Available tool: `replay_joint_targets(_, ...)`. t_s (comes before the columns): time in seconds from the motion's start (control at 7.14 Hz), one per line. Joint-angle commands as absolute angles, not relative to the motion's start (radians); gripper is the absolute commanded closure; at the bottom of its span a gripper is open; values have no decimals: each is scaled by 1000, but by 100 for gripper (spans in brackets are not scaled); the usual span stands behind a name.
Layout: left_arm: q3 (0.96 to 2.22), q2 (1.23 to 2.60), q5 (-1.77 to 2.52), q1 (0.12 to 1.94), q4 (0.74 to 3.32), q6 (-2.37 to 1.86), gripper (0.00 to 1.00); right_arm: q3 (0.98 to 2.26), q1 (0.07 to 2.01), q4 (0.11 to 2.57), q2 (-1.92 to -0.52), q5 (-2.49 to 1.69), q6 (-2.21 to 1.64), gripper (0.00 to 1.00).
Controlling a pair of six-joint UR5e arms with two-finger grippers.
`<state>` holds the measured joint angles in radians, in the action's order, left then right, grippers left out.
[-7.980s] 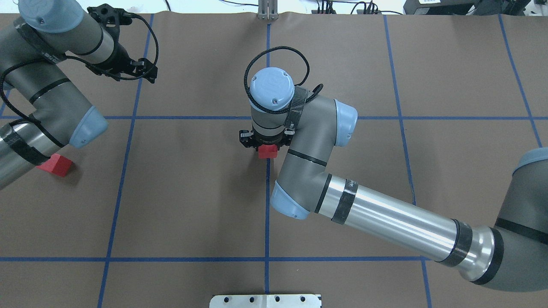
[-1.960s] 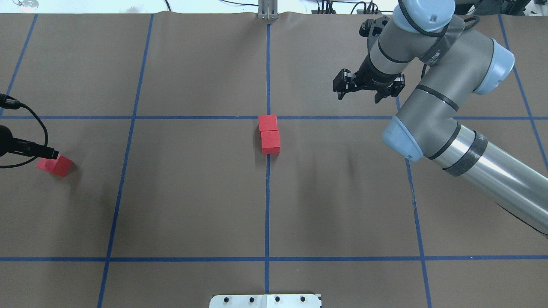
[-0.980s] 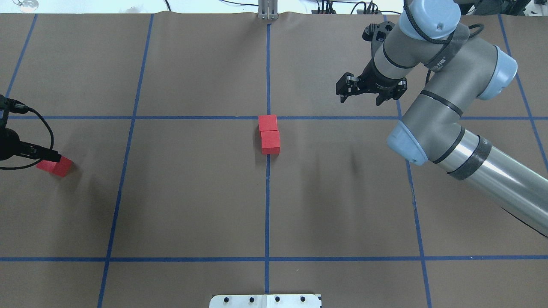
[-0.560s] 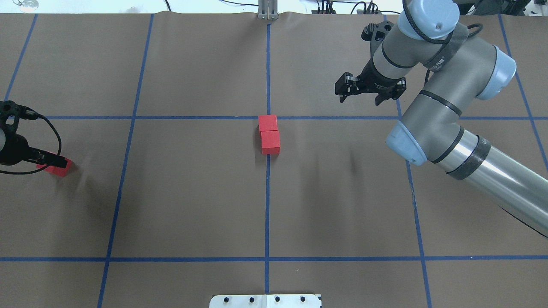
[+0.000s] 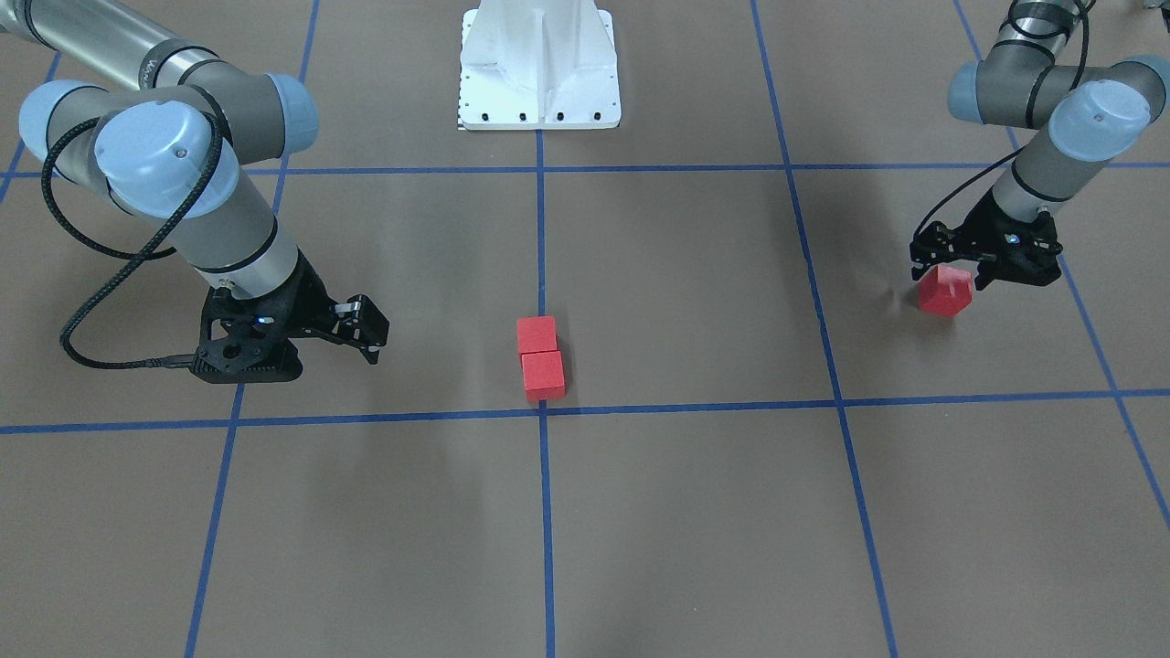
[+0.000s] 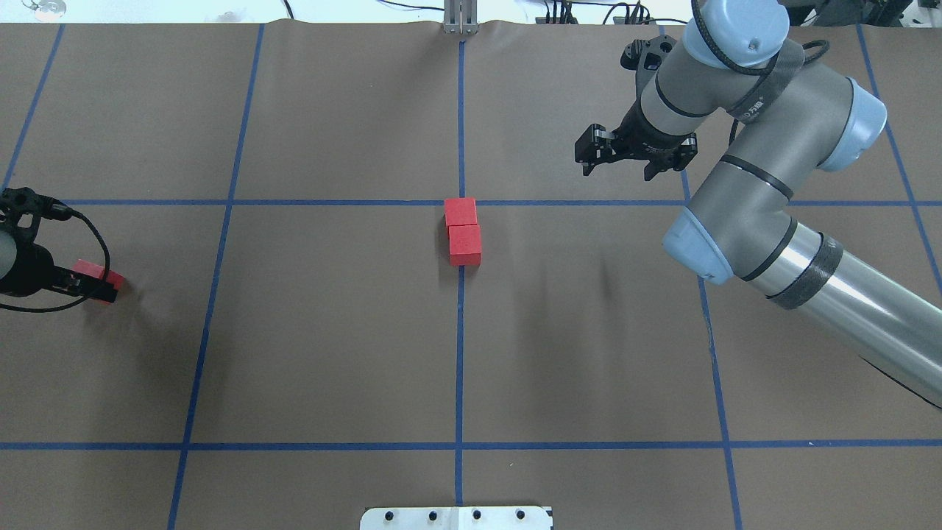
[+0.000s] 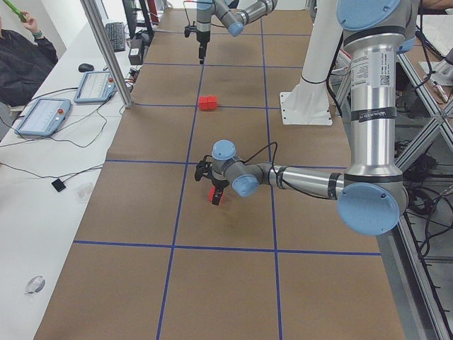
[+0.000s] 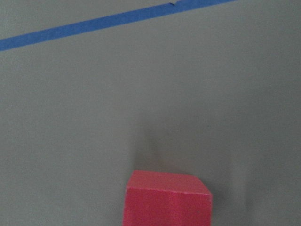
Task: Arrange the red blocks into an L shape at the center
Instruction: 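Lower the left gripper onto the last red cube and grasp it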
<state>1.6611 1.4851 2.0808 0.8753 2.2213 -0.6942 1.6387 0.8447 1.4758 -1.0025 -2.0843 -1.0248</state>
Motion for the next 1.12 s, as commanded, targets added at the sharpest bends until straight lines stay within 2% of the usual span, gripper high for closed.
replay_joint_targets(0.0, 1652, 1488, 2088, 874, 2221, -696, 0, 1638, 844, 1474, -1002, -2083, -1023, 1)
replay_joint_targets(0.14, 1651, 1493, 2089, 873, 2221, -698, 1, 1638, 844, 1474, -1002, -2083, -1023, 1)
replay_joint_targets(0.28, 1652, 1494, 2089, 874, 2221, -699, 24, 1637, 844, 1474, -1002, -2082, -1023, 1)
replay_joint_targets(0.42, 1652, 1497, 2089, 874, 2218, -699, 76, 1634, 844, 1474, -1002, -2080, -1022, 1)
replay_joint_targets(0.56, 1648, 1503, 2088, 873, 2211, -699, 100, 1635, 844, 1474, -1002, -2080, -1022, 1)
replay_joint_targets(0.84, 1698, 1503, 2112, 887, 2172, -698, 100, 1634, 847, 1471, -1002, -2080, -1020, 1)
replay_joint_targets(0.98, 1736, 1544, 2124, 926, 2052, -698, 100, 1634, 847, 1470, -1002, -2080, -1019, 1)
